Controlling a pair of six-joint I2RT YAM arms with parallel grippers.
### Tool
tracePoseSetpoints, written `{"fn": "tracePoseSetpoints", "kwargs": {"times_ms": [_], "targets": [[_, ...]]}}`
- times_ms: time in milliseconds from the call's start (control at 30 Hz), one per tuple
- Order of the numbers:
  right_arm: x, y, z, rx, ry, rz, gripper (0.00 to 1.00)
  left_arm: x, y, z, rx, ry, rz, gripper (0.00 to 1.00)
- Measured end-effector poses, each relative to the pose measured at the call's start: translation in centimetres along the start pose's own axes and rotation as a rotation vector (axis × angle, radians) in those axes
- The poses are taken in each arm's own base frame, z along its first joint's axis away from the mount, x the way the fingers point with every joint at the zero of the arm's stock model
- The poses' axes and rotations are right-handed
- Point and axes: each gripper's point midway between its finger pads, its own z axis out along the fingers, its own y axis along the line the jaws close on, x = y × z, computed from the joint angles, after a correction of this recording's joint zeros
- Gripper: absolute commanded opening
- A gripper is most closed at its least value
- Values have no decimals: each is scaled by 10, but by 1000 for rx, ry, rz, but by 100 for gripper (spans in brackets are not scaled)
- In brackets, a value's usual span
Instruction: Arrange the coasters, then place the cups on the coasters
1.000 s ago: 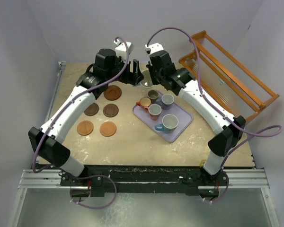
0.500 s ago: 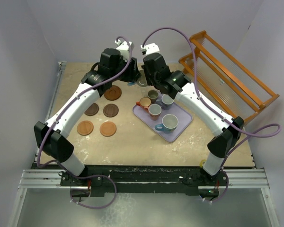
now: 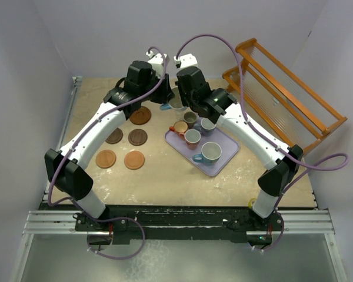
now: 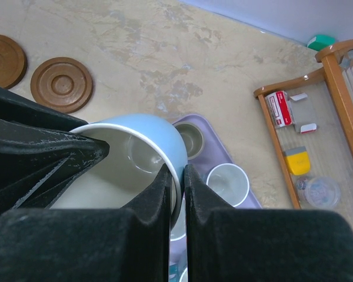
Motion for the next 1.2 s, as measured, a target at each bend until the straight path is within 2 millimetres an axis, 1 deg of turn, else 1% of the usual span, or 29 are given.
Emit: {"fn": "tracePoseSetpoints", "kwargs": {"times_ms": [233, 467, 633, 733, 900, 1200], "targets": [[-1, 3, -1, -19, 0, 2, 0, 3, -1, 0, 8, 12, 1, 3], [1, 10, -1, -69, 12, 4, 0, 7, -1, -1, 15, 28, 14, 3], [1, 14, -1, -108, 19, 7, 6, 8, 1, -1, 10, 30, 20, 3], [3, 17, -1, -131, 27, 10, 13, 11, 2, -2, 6, 36, 20, 3], [4, 27, -5, -196, 44, 21, 22, 19, 8, -5, -10, 44, 15, 3], [-1, 42, -15, -291, 41, 43, 41, 20, 14, -6, -30, 33, 13, 3]]}}
